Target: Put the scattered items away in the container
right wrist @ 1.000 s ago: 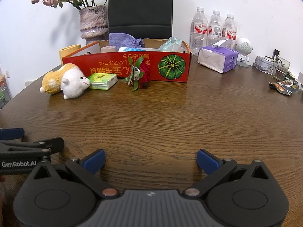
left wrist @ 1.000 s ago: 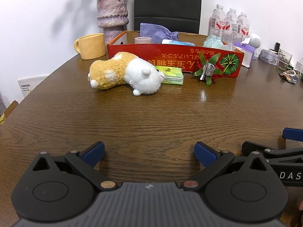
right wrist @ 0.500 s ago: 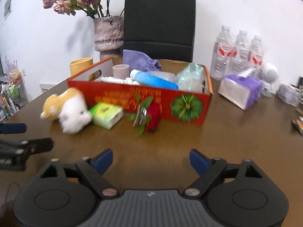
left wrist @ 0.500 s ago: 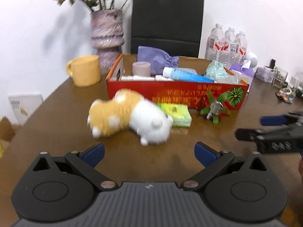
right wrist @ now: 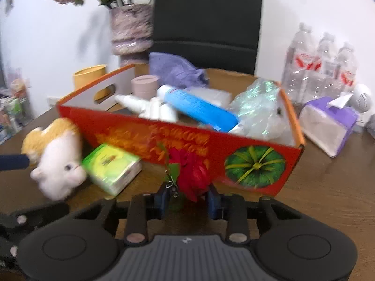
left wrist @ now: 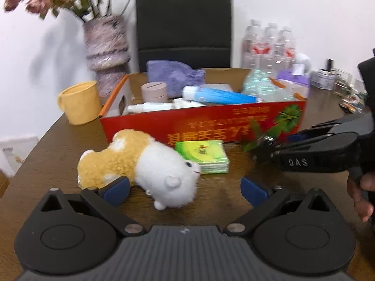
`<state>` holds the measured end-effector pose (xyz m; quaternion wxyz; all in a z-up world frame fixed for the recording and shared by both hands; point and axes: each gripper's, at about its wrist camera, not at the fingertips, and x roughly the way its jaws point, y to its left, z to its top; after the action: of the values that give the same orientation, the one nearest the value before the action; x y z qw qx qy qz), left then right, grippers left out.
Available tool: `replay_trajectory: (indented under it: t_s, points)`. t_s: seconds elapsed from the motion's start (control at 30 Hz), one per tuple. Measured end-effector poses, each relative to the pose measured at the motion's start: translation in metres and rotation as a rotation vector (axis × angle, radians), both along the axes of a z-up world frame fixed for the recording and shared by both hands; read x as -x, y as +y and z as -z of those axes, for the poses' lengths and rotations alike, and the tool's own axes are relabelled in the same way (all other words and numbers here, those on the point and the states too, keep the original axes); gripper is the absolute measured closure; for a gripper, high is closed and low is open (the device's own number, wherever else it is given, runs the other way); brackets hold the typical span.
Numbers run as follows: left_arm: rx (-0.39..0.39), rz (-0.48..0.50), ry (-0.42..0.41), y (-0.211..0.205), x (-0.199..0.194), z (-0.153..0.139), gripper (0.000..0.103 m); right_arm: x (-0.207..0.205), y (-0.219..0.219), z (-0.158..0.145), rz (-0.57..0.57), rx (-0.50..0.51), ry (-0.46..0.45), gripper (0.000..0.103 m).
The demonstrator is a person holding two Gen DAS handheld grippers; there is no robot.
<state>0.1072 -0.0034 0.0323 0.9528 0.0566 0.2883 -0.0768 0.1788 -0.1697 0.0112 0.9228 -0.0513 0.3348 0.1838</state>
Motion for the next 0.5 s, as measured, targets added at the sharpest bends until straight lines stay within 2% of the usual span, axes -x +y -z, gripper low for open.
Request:
replay_trajectory:
  t_s: [0.07, 0.13, 0.2, 0.23, 0.27, 0.4, 0.43, 0.47, 0.5]
  points:
    - [-0.014, 0.101, -0.021, -0.004, 0.014, -0.001, 0.0, 0.015, -0.01, -0.005, -0.129, -0.105, 0.06, 0.072]
    - [-0.007, 0.251, -0.006, -0.011, 0.025, 0.0, 0.0, 0.023, -0.031, -0.006, -0.231, -0.272, 0.214, 0.07]
    - [-0.004, 0.367, 0.013, -0.019, 0.034, 0.002, 0.0, 0.031, -0.042, -0.004, -0.247, -0.331, 0.307, 0.052]
    - [-0.012, 0.406, 0.016, -0.025, 0.039, 0.003, 0.0, 0.039, -0.047, -0.006, -0.248, -0.311, 0.294, 0.03]
    - [-0.026, 0.437, 0.019, -0.03, 0.041, 0.005, 0.0, 0.047, -0.052, -0.007, -0.249, -0.29, 0.28, 0.022]
    - [-0.083, 0.488, 0.031, -0.051, 0.037, 0.015, 0.0, 0.066, -0.071, -0.019, -0.264, -0.21, 0.222, 0.022]
    - [-0.093, 0.494, 0.032, -0.056, 0.034, 0.018, 0.001, 0.068, -0.074, -0.022, -0.253, -0.156, 0.195, 0.022]
    - [-0.102, 0.504, 0.026, -0.058, 0.032, 0.019, 0.005, 0.07, -0.075, -0.023, -0.239, -0.099, 0.165, 0.022]
    - [-0.107, 0.517, 0.02, -0.058, 0.031, 0.02, 0.017, 0.072, -0.075, -0.024, -0.229, -0.054, 0.142, 0.022]
